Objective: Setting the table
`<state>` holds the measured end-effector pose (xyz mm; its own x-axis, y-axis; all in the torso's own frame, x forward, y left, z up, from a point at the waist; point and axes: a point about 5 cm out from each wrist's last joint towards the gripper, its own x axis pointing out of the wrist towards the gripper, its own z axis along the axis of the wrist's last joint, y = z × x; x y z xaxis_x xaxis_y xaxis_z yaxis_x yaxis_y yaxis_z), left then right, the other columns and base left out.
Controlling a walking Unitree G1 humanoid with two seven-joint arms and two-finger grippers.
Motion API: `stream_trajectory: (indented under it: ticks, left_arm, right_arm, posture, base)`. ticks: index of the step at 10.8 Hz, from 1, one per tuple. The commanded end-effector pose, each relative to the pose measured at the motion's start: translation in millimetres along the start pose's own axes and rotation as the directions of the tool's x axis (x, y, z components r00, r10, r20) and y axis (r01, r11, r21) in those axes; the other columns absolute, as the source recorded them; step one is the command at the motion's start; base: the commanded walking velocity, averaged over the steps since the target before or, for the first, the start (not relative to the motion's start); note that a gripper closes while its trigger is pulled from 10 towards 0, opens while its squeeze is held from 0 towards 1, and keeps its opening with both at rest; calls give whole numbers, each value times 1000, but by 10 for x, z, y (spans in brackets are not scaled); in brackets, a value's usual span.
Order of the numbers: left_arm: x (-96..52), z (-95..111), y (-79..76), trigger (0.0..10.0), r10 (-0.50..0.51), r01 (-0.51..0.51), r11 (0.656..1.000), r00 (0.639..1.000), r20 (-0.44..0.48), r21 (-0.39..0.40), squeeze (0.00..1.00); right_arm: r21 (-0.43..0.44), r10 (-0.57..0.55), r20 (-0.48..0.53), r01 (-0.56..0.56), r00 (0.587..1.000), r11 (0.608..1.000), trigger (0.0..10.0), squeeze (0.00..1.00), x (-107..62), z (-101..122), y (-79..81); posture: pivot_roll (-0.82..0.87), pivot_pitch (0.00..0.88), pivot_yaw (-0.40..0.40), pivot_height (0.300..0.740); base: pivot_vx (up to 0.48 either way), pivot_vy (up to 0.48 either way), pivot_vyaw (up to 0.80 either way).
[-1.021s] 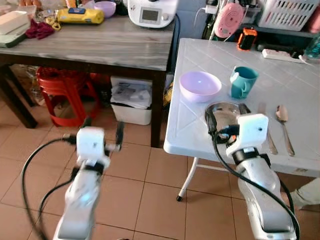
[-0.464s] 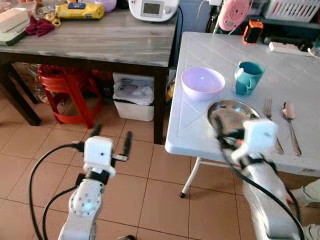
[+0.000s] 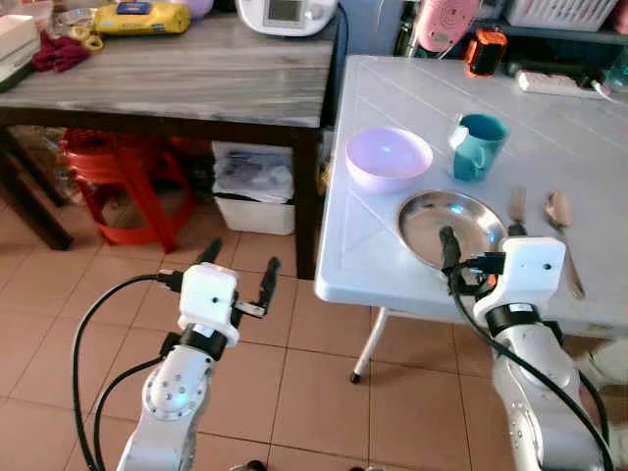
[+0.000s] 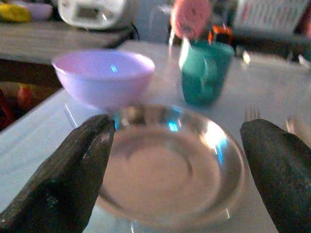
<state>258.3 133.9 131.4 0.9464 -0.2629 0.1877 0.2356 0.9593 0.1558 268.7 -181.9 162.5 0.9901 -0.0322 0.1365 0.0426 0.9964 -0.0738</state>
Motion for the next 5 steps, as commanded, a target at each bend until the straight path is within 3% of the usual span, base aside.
stream_trajectory:
  ticks: [1, 4, 5]
  left_arm:
    - [-7, -14, -15, 10000, -5, 5, 1000, 1000, -16, -12, 0]
    - [20, 11, -28, 10000, -3, 2, 999, 1000, -12, -36, 0]
    - [17, 31, -52, 10000, -19, 19, 999, 1000, -7, -40, 0]
  right_arm:
    - [-8, 0, 6, 0, 1000, 1000, 10000, 0, -32, 35, -20]
    - [-5, 37, 8, -37, 999, 999, 10000, 0, -41, 66, 31]
    - [-16, 52, 14, -51, 999, 999, 10000, 0, -54, 83, 41]
  posture:
    - [-113, 200, 7, 740]
    - [-112, 228, 7, 740]
    - [-115, 241, 5, 740]
  base:
    - [0, 0, -781]
    - [0, 0, -792]
    - [0, 0, 0]
